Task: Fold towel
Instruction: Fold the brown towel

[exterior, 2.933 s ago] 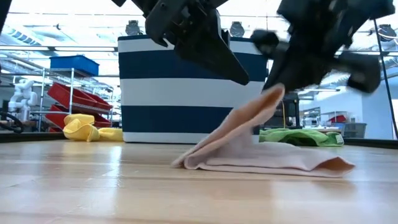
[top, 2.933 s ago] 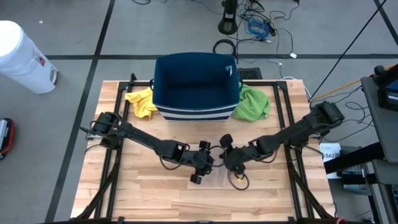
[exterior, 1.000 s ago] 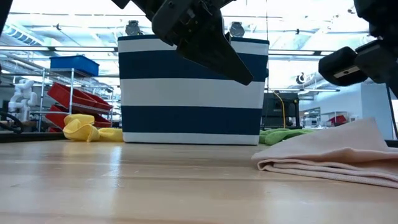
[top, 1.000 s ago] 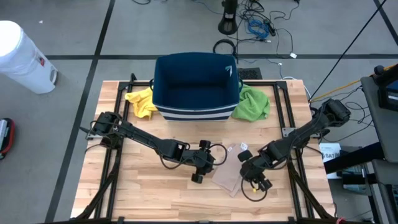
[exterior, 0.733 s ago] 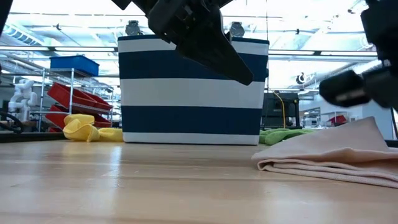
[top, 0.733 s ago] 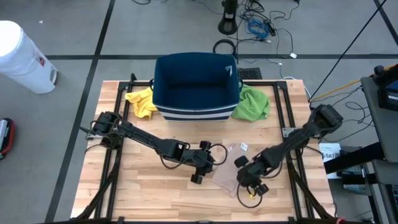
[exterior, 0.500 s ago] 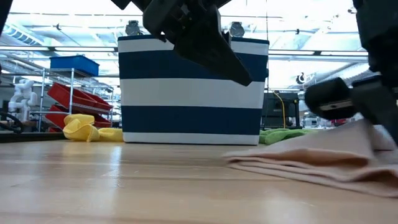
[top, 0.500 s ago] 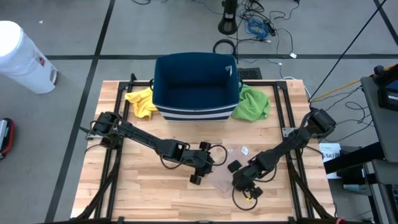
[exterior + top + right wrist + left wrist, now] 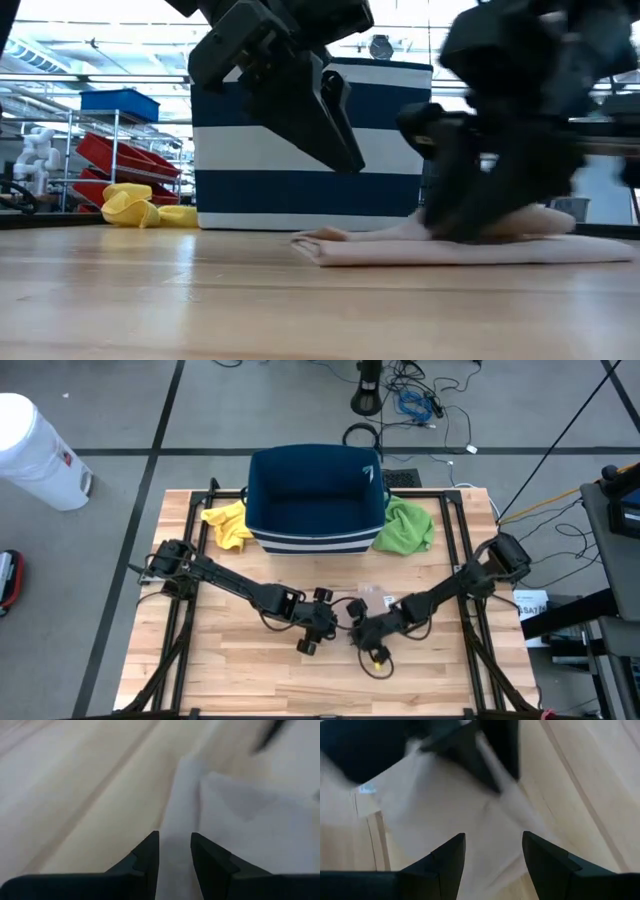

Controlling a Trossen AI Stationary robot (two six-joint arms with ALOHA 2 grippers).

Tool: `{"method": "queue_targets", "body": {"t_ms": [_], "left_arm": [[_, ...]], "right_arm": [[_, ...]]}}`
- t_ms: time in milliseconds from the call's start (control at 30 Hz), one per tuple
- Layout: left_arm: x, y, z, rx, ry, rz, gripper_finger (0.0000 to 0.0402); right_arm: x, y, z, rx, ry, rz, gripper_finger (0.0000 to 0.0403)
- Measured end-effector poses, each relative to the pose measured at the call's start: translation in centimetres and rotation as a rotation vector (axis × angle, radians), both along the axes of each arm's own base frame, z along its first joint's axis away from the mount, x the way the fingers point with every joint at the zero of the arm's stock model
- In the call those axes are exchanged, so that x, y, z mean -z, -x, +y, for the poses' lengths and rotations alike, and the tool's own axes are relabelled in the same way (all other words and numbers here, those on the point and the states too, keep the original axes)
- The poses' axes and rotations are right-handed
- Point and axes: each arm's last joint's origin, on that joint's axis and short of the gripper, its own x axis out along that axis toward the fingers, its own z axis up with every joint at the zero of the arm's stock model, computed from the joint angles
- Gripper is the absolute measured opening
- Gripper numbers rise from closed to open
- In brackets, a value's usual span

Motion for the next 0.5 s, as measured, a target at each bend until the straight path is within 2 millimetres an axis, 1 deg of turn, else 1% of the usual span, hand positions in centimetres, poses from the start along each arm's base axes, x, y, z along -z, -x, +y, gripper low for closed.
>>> {"method": "queue_targets", "body": {"t_ms": [133, 233, 367, 433, 500], "left_arm": [[0.0, 0.0, 0.0, -0.014, 0.013, 0.001, 0.0204], [0.1, 0.1, 0.1, -0.037, 0.024, 0.021, 0.0204], [0.2, 0.1, 0.1, -0.046, 0.029, 0.028, 0.0204], [0.8, -0.1, 0.0, -0.046, 0.025, 0.038, 0.0204], [1.9, -0.3, 0.3, -0.051, 0.013, 0.069, 0.0204]], "right_arm": [[-0.3, -1.0, -1.8, 0.073, -0.007, -0.044, 0.01], [-0.2, -1.1, -2.4, 0.105, -0.031, -0.018, 0.01], [-0.1, -0.8, -1.8, 0.083, -0.04, -0.006, 0.01], [-0.3, -0.8, -1.2, 0.055, -0.044, -0.03, 0.01], [-0.5, -0.7, -0.6, 0.036, -0.053, -0.056, 0.01]]}}
